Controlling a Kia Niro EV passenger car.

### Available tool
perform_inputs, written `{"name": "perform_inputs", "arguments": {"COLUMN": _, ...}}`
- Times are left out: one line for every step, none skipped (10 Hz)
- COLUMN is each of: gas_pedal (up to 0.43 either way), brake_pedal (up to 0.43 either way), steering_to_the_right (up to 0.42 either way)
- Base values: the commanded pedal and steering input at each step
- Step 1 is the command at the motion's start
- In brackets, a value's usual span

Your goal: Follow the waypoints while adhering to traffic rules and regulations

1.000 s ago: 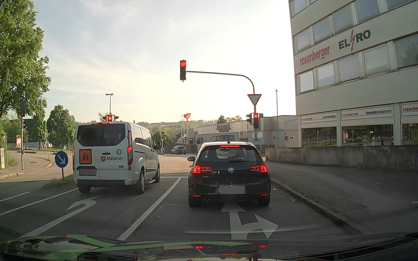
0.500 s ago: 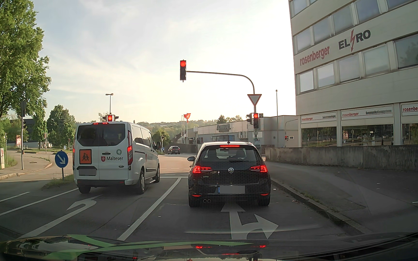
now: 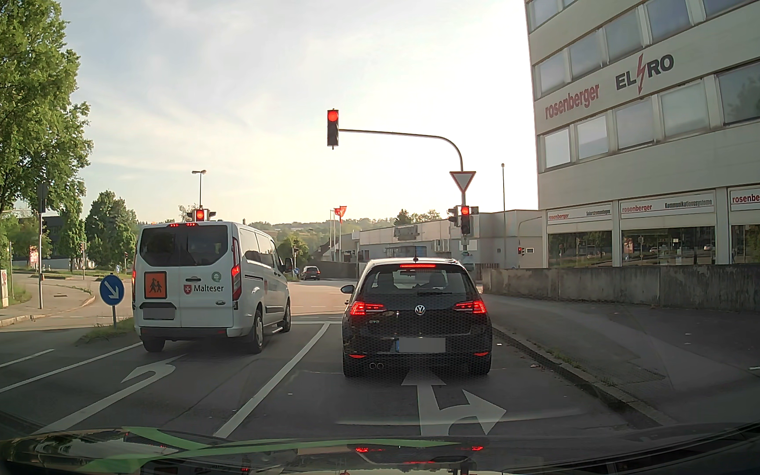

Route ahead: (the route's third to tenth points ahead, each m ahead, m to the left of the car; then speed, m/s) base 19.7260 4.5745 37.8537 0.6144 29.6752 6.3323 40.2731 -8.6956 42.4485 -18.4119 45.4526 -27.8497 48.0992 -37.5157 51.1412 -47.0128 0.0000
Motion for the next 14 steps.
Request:
{"name": "perform_inputs", "arguments": {"gas_pedal": 0.0, "brake_pedal": 0.543, "steering_to_the_right": -0.021}}
{"name": "perform_inputs", "arguments": {"gas_pedal": 0.0, "brake_pedal": 0.543, "steering_to_the_right": -0.021}}
{"name": "perform_inputs", "arguments": {"gas_pedal": 0.0, "brake_pedal": 0.543, "steering_to_the_right": -0.021}}
{"name": "perform_inputs", "arguments": {"gas_pedal": 0.0, "brake_pedal": 0.543, "steering_to_the_right": -0.021}}
{"name": "perform_inputs", "arguments": {"gas_pedal": 0.0, "brake_pedal": 0.543, "steering_to_the_right": -0.021}}
{"name": "perform_inputs", "arguments": {"gas_pedal": 0.0, "brake_pedal": 0.543, "steering_to_the_right": -0.021}}
{"name": "perform_inputs", "arguments": {"gas_pedal": 0.0, "brake_pedal": 0.543, "steering_to_the_right": -0.021}}
{"name": "perform_inputs", "arguments": {"gas_pedal": 0.0, "brake_pedal": 0.543, "steering_to_the_right": -0.021}}
{"name": "perform_inputs", "arguments": {"gas_pedal": 0.0, "brake_pedal": 0.543, "steering_to_the_right": -0.021}}
{"name": "perform_inputs", "arguments": {"gas_pedal": 0.0, "brake_pedal": 0.543, "steering_to_the_right": -0.021}}
{"name": "perform_inputs", "arguments": {"gas_pedal": 0.0, "brake_pedal": 0.543, "steering_to_the_right": -0.021}}
{"name": "perform_inputs", "arguments": {"gas_pedal": 0.0, "brake_pedal": 0.543, "steering_to_the_right": -0.021}}
{"name": "perform_inputs", "arguments": {"gas_pedal": 0.0, "brake_pedal": 0.543, "steering_to_the_right": -0.021}}
{"name": "perform_inputs", "arguments": {"gas_pedal": 0.0, "brake_pedal": 0.543, "steering_to_the_right": -0.021}}
